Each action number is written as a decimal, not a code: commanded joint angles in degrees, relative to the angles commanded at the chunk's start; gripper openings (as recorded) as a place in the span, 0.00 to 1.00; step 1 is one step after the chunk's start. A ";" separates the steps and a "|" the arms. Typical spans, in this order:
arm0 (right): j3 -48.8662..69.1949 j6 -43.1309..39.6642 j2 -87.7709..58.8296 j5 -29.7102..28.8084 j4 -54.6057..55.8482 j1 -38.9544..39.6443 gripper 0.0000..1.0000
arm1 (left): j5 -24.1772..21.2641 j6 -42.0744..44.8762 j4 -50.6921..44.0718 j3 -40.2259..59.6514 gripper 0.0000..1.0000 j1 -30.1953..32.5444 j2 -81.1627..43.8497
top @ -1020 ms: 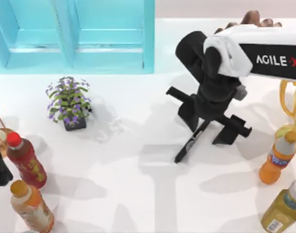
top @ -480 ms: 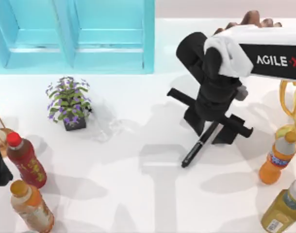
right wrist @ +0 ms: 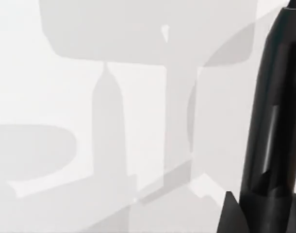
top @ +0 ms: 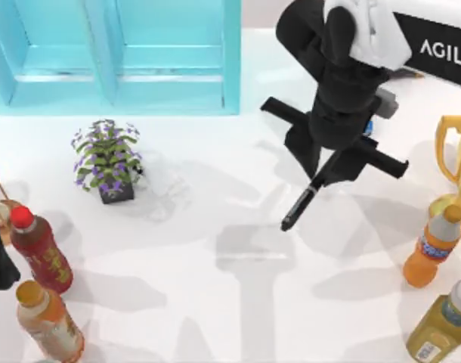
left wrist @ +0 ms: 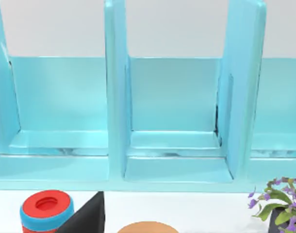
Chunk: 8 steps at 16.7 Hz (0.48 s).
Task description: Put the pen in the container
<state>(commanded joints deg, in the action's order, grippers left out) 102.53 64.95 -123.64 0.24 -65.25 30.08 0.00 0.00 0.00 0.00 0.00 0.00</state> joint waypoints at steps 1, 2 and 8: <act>1.62 -0.06 0.59 -0.09 -2.04 -0.04 0.00 | 0.00 0.00 0.00 0.00 1.00 0.00 0.00; 2.89 -0.13 1.09 -0.16 -3.48 -0.08 0.00 | 0.00 0.00 0.00 0.00 1.00 0.00 0.00; 3.79 -0.11 1.36 -0.17 -4.40 -0.04 0.00 | 0.00 0.00 0.00 0.00 1.00 0.00 0.00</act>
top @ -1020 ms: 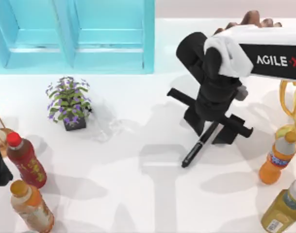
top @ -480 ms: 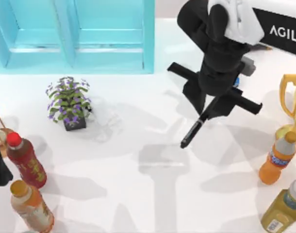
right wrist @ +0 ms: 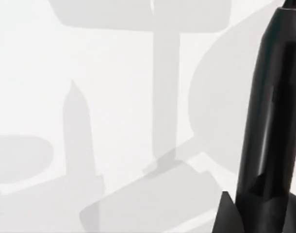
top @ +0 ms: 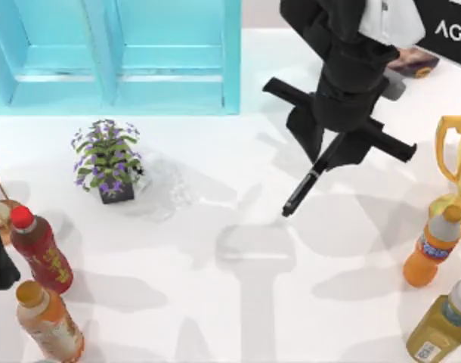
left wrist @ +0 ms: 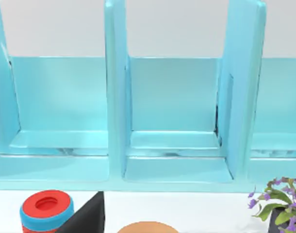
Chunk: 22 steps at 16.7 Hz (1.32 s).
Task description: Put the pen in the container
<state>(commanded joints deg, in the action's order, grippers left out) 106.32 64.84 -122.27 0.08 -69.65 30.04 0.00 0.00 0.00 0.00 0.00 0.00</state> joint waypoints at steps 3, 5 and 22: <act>1.83 1.99 3.55 1.57 1.15 -2.25 0.00 | 0.00 0.00 0.00 0.00 1.00 0.00 0.00; 3.10 4.21 8.07 3.18 1.79 -5.53 0.00 | 0.00 0.00 0.00 0.00 1.00 0.00 0.00; -8.03 -7.05 14.84 0.65 -2.84 -63.07 0.00 | 0.00 0.00 0.00 0.00 1.00 0.00 0.00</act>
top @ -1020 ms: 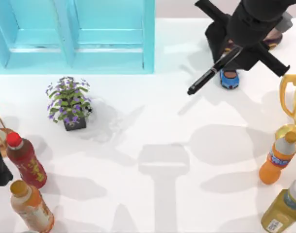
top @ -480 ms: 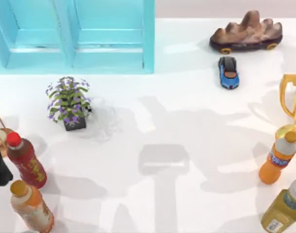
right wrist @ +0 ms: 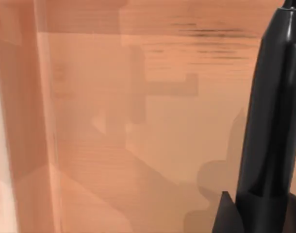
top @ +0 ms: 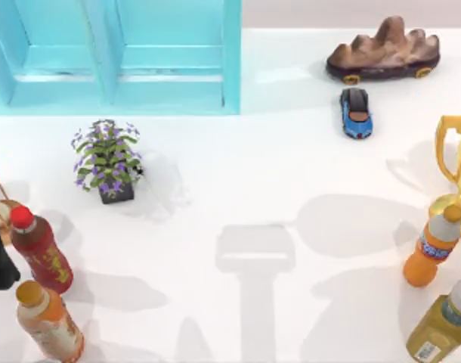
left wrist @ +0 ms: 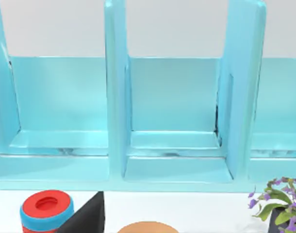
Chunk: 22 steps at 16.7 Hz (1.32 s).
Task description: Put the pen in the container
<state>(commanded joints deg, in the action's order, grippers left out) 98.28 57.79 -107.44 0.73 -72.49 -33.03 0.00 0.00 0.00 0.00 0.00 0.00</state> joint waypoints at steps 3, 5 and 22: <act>-2.43 -3.36 -3.05 0.42 -0.10 -3.07 0.00 | 0.00 0.00 0.00 0.00 1.00 0.00 0.00; -2.58 -3.55 -3.28 0.46 -0.11 -3.21 0.00 | 0.00 0.00 0.00 0.00 1.00 0.00 0.00; -17.54 1.29 -1.57 0.17 13.21 1.75 0.00 | 0.00 0.00 0.00 0.00 1.00 0.00 0.00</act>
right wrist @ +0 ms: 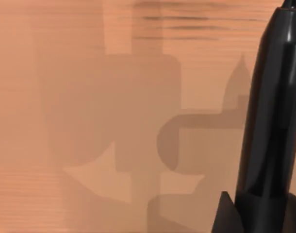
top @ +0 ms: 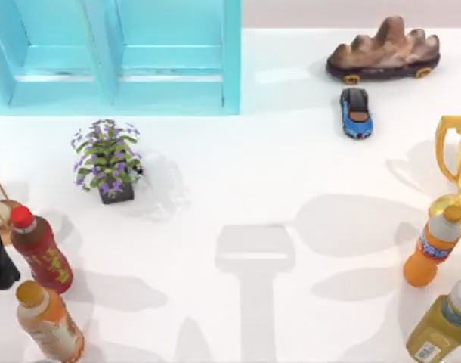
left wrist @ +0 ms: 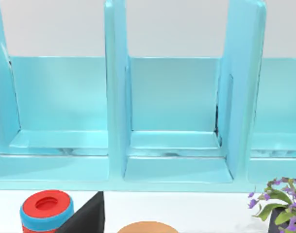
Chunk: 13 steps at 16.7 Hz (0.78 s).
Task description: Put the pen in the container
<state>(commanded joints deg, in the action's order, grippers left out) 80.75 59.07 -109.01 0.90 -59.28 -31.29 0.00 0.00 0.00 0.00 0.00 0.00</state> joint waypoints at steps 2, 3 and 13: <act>-0.13 -0.22 -0.09 0.10 0.24 -0.32 0.00 | 0.00 0.00 0.00 0.00 1.00 0.00 0.00; -0.13 -0.22 -0.09 0.10 0.24 -0.32 0.00 | 0.00 0.00 0.00 0.00 1.00 0.00 0.00; -0.13 -0.22 -0.09 0.10 0.24 -0.32 0.60 | 0.00 0.00 0.00 0.00 1.00 0.00 0.00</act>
<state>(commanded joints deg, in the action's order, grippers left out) 80.62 58.85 -109.10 1.00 -59.04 -31.61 0.00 0.00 0.00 0.00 0.00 0.00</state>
